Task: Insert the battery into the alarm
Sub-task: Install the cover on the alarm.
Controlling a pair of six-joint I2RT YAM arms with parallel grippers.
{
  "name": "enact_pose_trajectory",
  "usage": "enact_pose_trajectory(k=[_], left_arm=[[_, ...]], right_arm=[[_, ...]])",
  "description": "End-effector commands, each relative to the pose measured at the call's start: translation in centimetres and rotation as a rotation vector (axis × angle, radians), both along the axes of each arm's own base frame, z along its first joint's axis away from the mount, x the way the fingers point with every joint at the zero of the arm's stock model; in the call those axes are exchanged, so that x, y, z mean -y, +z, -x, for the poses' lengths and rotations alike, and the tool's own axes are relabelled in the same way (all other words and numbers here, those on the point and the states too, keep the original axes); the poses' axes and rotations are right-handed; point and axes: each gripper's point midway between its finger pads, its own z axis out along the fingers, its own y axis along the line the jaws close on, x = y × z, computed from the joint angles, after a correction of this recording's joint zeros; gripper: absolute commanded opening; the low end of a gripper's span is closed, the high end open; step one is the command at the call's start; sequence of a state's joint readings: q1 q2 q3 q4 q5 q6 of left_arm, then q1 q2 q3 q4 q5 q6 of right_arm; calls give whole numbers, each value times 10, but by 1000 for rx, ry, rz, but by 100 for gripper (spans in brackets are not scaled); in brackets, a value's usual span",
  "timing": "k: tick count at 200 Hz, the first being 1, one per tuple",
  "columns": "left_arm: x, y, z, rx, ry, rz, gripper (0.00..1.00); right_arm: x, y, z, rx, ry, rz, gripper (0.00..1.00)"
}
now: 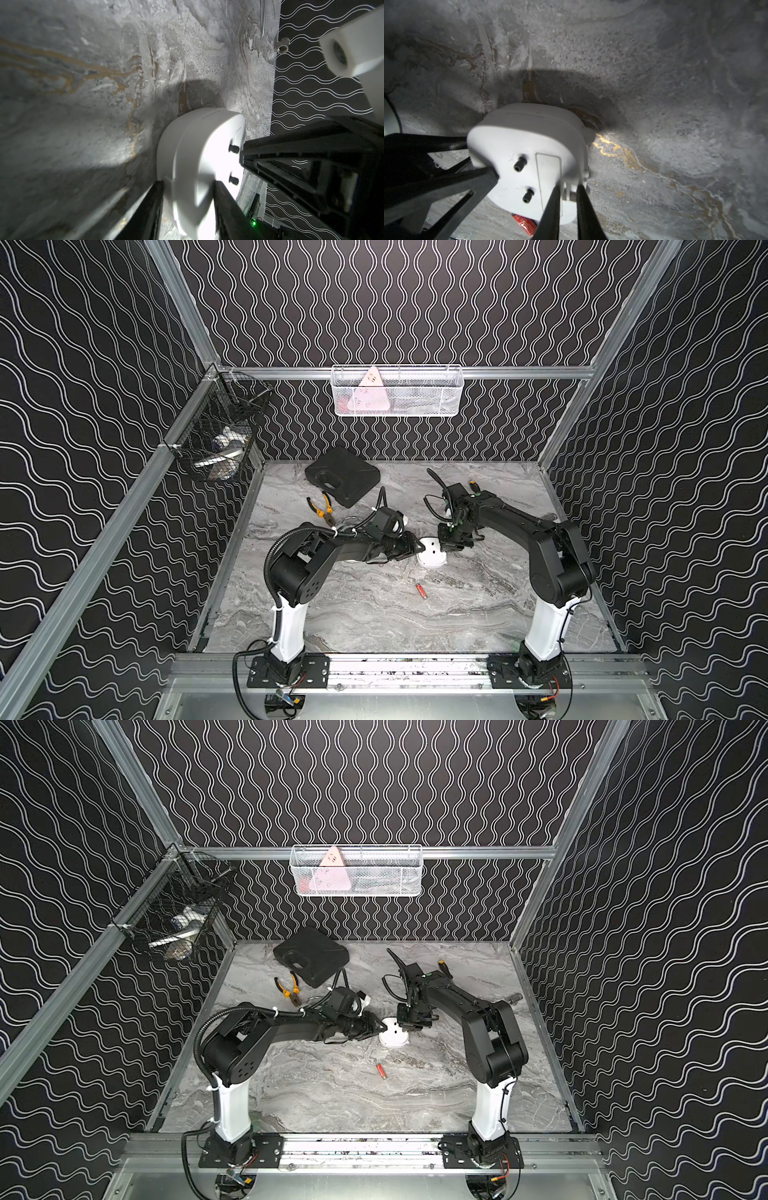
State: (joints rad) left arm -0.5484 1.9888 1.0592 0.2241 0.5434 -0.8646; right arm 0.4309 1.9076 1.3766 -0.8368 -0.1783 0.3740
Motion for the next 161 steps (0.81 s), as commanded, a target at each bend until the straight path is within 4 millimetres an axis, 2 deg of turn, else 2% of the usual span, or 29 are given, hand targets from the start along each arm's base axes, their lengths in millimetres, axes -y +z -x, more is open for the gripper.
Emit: enact_pose_trajectory(k=[1, 27, 49, 78, 116, 120, 138, 161], left_arm=[[-16, -25, 17, -104, 19, -96, 43], [-16, -24, 16, -98, 19, -100, 43], [-18, -24, 16, -93, 24, -111, 46], [-19, -20, 14, -84, 31, -114, 56], [-18, -8, 10, -56, 36, -104, 72], [-17, -5, 9, -51, 35, -101, 73], [-16, 4, 5, -29, 37, -89, 79], [-15, 17, 1, 4, 43, -81, 93]], right_arm=[[3, -11, 4, -22, 1, 26, 16], [2, -2, 2, -3, 0, 17, 18], [2, 14, -4, 45, -17, -4, 28], [5, 32, -13, 108, -94, -119, 39], [16, 41, -18, 135, -231, -343, 51], [19, 34, -12, 114, -244, -349, 52], [20, 30, -7, 105, -274, -403, 56], [18, 25, -3, 94, -301, -458, 59]])
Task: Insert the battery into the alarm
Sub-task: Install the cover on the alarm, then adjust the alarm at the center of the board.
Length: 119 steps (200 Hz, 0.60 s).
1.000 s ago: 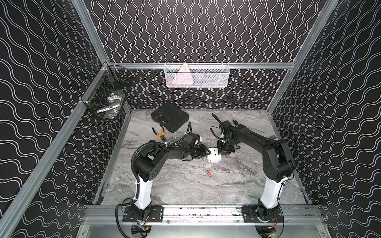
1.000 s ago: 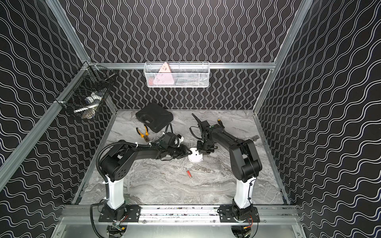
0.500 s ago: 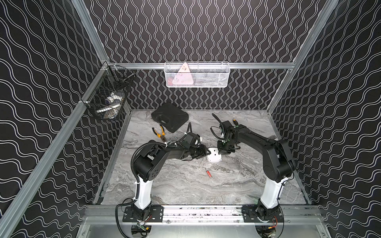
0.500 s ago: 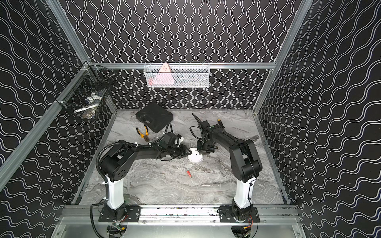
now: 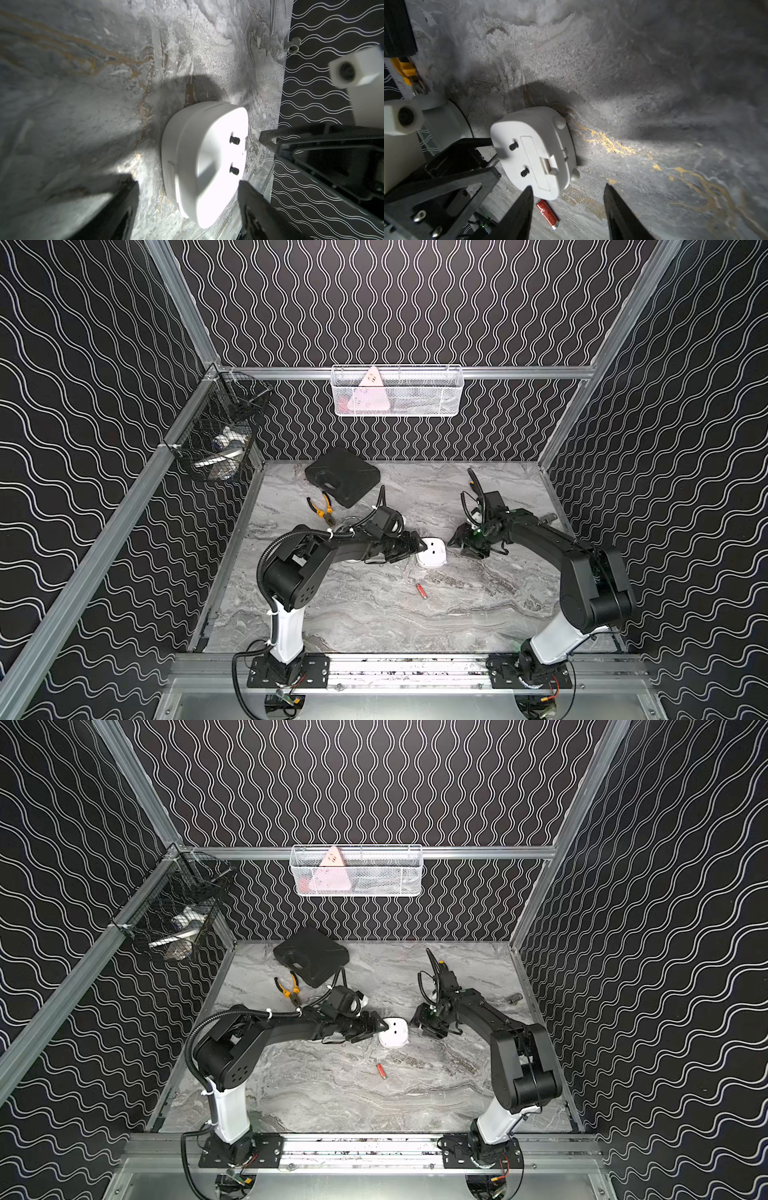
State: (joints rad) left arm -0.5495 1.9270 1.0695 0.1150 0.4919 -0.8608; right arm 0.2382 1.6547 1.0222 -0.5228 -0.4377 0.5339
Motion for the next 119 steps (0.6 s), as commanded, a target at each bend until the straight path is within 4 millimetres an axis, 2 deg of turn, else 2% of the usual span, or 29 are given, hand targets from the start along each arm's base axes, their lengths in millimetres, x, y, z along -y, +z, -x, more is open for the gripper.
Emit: enact_pose_trajectory(k=[1, 11, 40, 60, 83, 119], left_arm=[[-5, 6, -1, 15, 12, -28, 93], [-6, 12, -3, 32, 21, -23, 98], [-13, 30, -11, 157, 30, -7, 99], [-25, 44, -22, 300, 37, -24, 99], [-38, 53, -30, 359, 48, -95, 99], [-48, 62, -26, 402, 57, -131, 99]], right_arm=[[-14, 11, -10, 49, -25, -128, 59], [-16, 7, -9, 35, -27, -143, 59], [-18, 11, -8, 68, 2, -156, 61], [-3, 13, -11, 123, -6, -60, 64], [8, 10, -15, 119, -54, -17, 69], [-9, -2, -18, 47, -68, -130, 69]])
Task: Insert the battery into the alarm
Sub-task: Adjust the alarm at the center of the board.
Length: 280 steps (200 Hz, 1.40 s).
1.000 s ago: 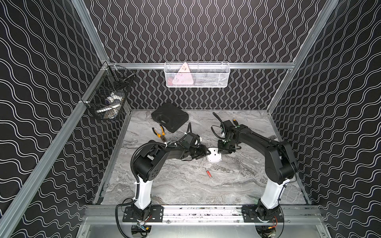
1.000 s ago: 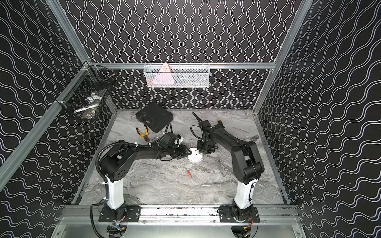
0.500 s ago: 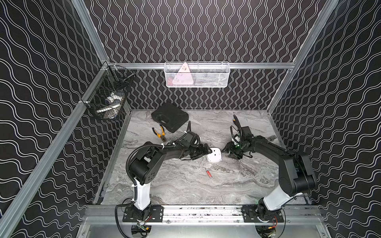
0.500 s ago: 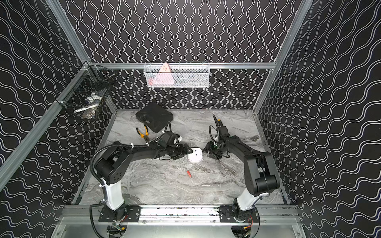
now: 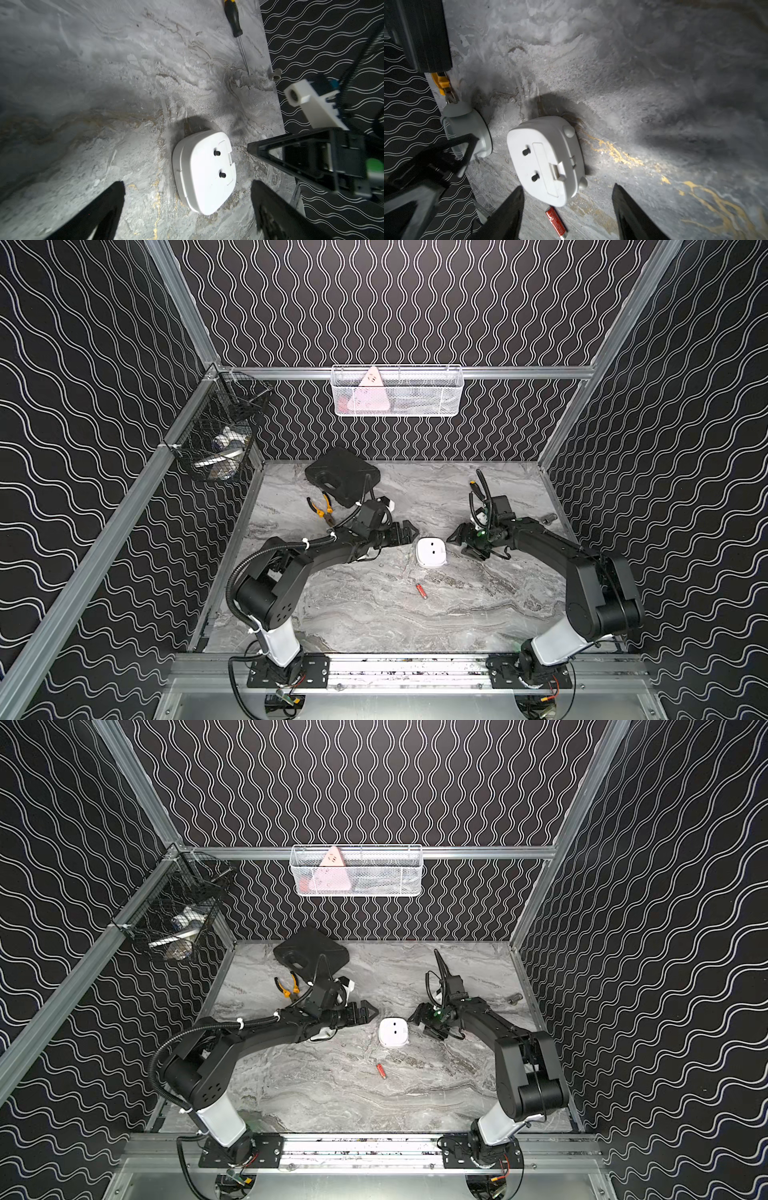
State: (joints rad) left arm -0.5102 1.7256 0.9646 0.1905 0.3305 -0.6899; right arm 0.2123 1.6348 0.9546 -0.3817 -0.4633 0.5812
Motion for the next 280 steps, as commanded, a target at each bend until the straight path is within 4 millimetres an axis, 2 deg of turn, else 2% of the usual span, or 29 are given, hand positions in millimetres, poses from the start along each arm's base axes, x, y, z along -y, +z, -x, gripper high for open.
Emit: enact_pose_trajectory(k=[1, 20, 50, 75, 133, 156, 191, 201, 215, 217, 233, 256, 280], left_arm=[[-10, 6, -4, 81, 12, -61, 99], [-11, 10, 0, 122, -25, -103, 99], [-13, 14, 2, 169, -33, -119, 99], [-19, 7, 4, 109, 11, -131, 99], [-46, -3, 1, -13, 157, -133, 99], [-48, -8, 2, -48, 169, -99, 99], [-54, -10, 5, -68, 186, -82, 99], [-58, -10, 6, -75, 202, -75, 99], [-64, -11, 8, -102, 226, -50, 99], [-65, -11, 8, -106, 231, -45, 99], [-73, -13, 8, -140, 267, -3, 99], [-78, -15, 7, -167, 289, 30, 99], [-77, -17, 7, -173, 286, 36, 99]], right_arm=[[-12, -1, -7, -12, -9, -81, 69], [-25, -5, -3, -41, 8, -160, 69], [-44, -2, 2, -51, 51, -212, 65], [-63, 2, 9, -50, 91, -220, 65], [-106, 2, 39, -50, 205, -268, 65], [-98, 12, 38, 28, 214, -179, 65], [-60, 32, 27, 208, 288, 105, 69], [-51, 34, 19, 264, 324, 196, 73], [-40, 35, 9, 318, 382, 318, 88], [-45, 35, 12, 326, 412, 332, 90], [-53, 35, 8, 395, 531, 438, 100], [-69, 31, 8, 489, 684, 536, 99], [-74, 20, 4, 474, 759, 598, 99]])
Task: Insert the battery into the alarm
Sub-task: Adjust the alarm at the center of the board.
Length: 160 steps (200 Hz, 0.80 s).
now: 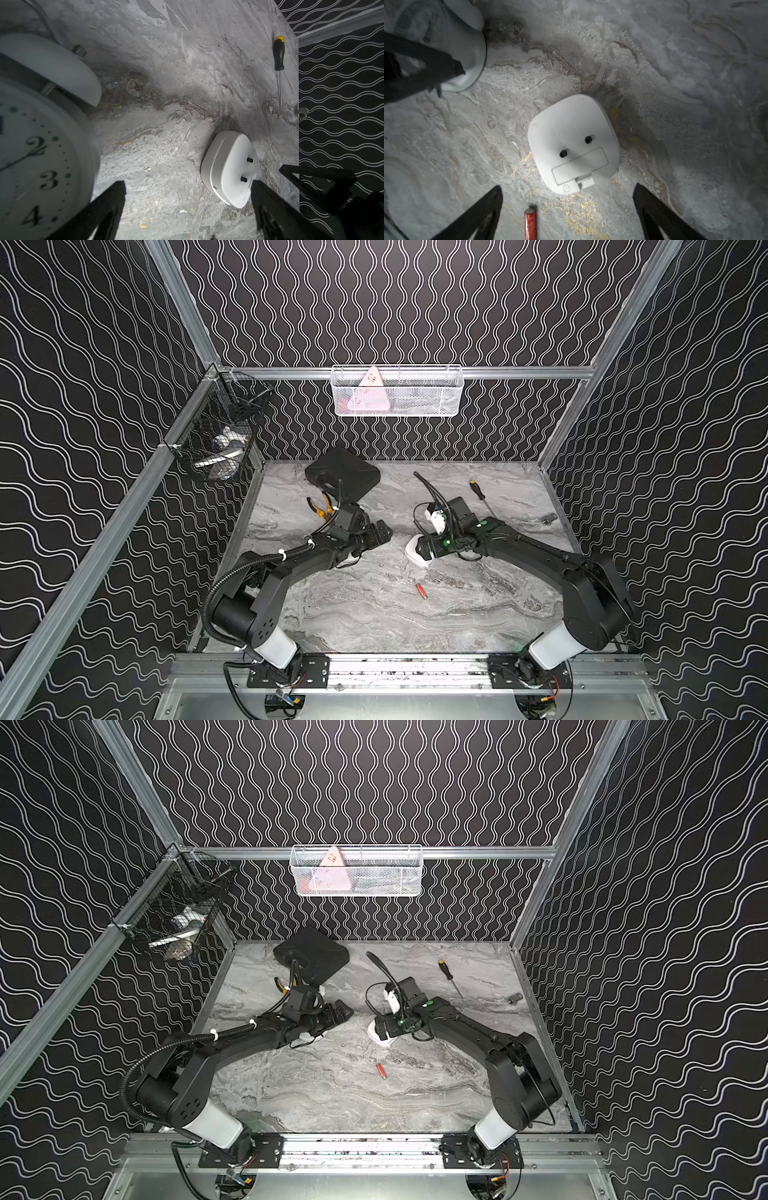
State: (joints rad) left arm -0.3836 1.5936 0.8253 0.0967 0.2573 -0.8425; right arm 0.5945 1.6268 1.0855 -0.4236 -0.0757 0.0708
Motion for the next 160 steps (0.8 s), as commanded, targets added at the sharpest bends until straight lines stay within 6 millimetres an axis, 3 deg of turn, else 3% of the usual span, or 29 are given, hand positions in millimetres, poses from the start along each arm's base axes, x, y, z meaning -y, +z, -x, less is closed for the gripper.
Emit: enact_pose_trajectory(k=[1, 36, 147, 160], left_arm=[[2, 2, -1, -9, 12, 42, 99], [3, 1, -1, -9, -1, 32, 99], [6, -4, 0, -8, -15, 42, 99], [5, -4, 0, -8, -16, 41, 99]], right_arm=[[9, -9, -9, 63, 101, 171, 99], [1, -20, -18, 58, 138, 211, 99], [-20, -47, -3, -44, 224, 199, 100], [-19, -50, -4, -52, 214, 213, 96]])
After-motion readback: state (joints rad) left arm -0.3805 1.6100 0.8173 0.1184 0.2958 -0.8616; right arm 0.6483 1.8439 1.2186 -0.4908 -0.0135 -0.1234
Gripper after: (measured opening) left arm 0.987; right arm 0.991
